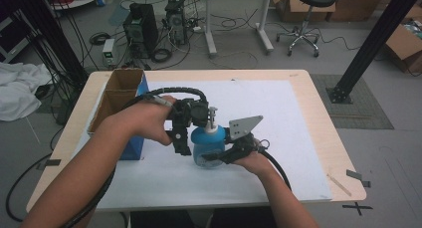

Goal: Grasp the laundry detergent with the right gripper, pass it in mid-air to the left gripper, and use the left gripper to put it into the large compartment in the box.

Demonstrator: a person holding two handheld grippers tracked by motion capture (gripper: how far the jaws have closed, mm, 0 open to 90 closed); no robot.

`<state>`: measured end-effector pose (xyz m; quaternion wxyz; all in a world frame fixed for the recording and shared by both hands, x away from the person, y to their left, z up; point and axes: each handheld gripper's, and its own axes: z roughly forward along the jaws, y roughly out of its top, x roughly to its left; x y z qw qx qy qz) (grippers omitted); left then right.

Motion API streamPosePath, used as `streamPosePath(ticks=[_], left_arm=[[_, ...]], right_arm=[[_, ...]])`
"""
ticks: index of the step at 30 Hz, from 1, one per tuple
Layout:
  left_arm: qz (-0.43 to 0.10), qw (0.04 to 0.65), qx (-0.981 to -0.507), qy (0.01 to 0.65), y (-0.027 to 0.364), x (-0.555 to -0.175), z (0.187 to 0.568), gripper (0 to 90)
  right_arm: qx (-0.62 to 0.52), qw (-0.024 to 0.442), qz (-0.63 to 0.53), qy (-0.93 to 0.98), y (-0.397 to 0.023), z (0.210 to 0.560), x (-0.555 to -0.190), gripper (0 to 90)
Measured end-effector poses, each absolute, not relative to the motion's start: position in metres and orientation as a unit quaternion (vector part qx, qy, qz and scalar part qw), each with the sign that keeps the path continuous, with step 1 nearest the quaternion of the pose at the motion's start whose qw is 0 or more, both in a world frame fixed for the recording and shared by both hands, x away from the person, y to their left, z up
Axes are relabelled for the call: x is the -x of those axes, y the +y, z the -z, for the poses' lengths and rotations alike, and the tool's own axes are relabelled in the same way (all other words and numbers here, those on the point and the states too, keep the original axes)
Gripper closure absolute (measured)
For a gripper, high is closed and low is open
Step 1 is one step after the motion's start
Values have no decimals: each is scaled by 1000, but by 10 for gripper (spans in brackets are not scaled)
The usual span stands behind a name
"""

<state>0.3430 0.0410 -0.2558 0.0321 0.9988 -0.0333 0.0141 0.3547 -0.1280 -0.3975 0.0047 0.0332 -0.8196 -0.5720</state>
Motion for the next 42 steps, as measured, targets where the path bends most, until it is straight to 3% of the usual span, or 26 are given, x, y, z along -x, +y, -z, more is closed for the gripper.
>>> streamPosePath(ticks=[17, 42], left_arm=[[-16, 27, -999, -23, 47, -339, 262, 1], [-21, 10, -1000, -10, 47, -336, 265, 40]], right_arm=[[-43, 10, 568, -822, -79, 405, -353, 460], [-33, 4, 570, -821, -69, 403, -353, 460]])
